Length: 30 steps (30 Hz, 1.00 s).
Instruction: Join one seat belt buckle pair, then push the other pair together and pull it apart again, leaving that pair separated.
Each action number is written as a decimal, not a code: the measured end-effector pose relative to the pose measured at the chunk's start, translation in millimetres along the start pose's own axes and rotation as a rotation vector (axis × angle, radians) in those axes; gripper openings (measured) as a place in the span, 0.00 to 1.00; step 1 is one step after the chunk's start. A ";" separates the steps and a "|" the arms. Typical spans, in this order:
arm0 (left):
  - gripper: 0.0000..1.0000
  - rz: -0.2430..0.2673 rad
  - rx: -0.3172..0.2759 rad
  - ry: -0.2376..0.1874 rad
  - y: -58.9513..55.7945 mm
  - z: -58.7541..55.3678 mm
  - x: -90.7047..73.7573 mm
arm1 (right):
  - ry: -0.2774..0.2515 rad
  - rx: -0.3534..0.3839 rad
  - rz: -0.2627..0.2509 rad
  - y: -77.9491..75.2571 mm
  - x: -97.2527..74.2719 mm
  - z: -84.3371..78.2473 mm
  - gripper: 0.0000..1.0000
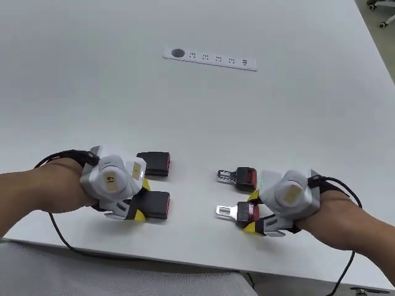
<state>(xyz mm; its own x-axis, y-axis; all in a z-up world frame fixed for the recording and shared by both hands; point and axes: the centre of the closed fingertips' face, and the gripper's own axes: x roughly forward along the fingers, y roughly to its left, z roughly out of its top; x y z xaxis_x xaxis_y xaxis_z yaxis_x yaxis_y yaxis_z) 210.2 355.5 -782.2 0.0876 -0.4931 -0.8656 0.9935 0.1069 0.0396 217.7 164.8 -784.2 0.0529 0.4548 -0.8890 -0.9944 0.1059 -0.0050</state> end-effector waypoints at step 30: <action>0.34 -0.017 -0.025 -0.001 -1.3 2.3 -0.2 | -0.093 0.013 0.009 6.7 31.1 63.9 0.32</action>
<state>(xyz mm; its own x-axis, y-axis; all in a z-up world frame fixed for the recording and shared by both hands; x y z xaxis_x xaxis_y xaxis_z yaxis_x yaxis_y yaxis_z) 209.1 353.4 -780.9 0.0708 -0.4956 -0.8657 0.9927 0.1201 0.0124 218.5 236.1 -782.6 0.0533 0.5356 -0.8428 -0.9935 0.1132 0.0091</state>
